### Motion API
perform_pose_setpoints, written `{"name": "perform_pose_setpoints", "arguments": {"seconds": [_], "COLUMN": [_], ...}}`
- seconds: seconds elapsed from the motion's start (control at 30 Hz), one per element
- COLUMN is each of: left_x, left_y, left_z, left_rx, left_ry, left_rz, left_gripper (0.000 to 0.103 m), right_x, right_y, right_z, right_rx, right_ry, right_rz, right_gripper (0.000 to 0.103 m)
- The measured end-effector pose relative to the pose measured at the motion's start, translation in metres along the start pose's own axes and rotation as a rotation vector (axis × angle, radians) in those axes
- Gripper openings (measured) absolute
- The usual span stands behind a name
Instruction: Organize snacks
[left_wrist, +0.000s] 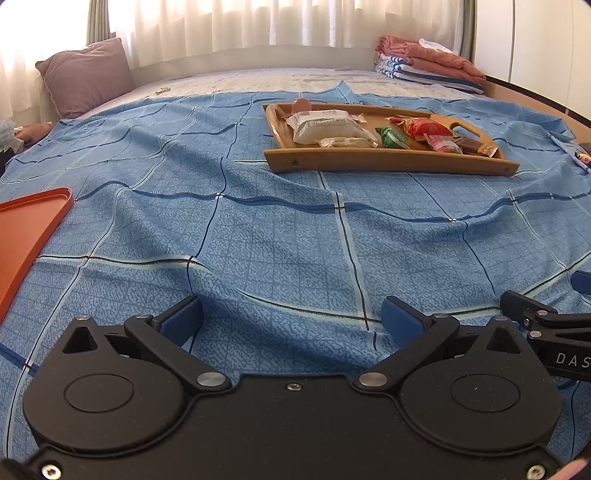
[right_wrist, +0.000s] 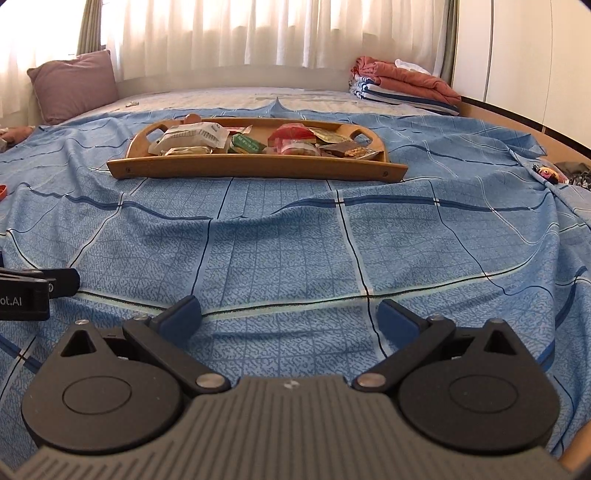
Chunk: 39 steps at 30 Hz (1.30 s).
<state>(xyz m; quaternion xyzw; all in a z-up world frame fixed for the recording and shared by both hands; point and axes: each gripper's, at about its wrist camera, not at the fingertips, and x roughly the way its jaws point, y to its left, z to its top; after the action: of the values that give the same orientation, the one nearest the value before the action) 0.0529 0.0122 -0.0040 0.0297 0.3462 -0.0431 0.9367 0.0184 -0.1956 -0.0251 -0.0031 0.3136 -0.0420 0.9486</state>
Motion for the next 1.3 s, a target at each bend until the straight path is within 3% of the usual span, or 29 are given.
{"name": "perform_pose_setpoints", "arguments": {"seconds": [0.47, 1.3], "left_x": [0.0024, 0.0028], "left_y": [0.0031, 0.0030], "left_z": [0.0074, 0.0059], "left_rx": [-0.010, -0.015], "left_ry": [0.045, 0.046], "left_rz": [-0.009, -0.008], "left_gripper": [0.103, 0.103], "right_x": [0.0019, 0.0019], "right_y": [0.0014, 0.0015], "right_z": [0.0000, -0.0006], "right_rx": [-0.010, -0.010], "right_ry": [0.005, 0.006], "right_rz": [-0.007, -0.007], "right_gripper": [0.103, 0.103]}}
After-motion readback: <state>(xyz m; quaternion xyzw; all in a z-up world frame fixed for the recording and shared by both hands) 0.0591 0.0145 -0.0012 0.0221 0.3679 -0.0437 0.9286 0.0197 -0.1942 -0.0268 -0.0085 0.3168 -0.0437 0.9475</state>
